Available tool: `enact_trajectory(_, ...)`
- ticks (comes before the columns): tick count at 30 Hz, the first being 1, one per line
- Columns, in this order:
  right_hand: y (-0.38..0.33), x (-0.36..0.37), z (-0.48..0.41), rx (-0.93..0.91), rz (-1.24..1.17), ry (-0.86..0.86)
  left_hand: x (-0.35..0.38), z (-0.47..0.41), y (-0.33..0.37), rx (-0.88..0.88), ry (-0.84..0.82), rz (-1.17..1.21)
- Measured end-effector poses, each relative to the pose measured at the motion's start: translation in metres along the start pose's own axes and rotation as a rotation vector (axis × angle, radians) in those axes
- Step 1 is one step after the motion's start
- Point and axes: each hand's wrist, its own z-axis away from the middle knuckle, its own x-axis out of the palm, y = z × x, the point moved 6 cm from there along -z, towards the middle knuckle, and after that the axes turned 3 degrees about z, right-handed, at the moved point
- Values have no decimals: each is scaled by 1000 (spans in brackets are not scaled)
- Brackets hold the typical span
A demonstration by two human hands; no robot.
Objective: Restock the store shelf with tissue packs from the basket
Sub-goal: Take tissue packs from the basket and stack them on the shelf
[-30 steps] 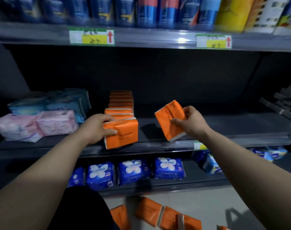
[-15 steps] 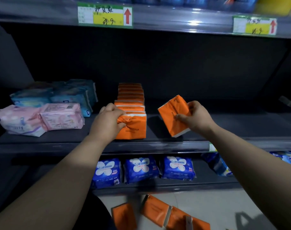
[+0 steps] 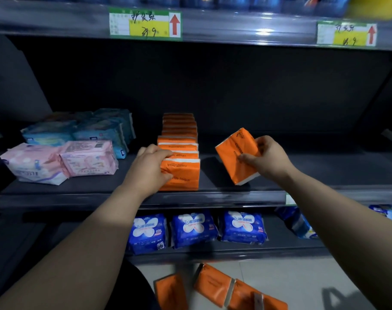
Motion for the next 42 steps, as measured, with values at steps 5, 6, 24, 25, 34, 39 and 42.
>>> enact_trajectory(5,-2,-1,-5,5,-12,12,-9,-9,-13,-243,100,308)
enact_trajectory(6,-2,-1,-7,6,-10,11,-12,-14,-15,-297,121,328)
enact_trajectory(24,-5,15,-62,-16,30,-11,19,-62,-20,-505,-112,423)
enact_trajectory(25,-5,15,-63,-19,27,-11,19,-62,-19,-503,-107,414)
enact_trajectory(34,-2,26,-92,-63,143,-13,8,-82,-10,-519,-178,240)
enact_trajectory(39,0,42,-134,-88,156,-52,35,-123,-8,-560,-232,-19)
enact_trajectory(42,4,56,-166,-105,219,-22,64,-152,-16,-568,-260,-79)
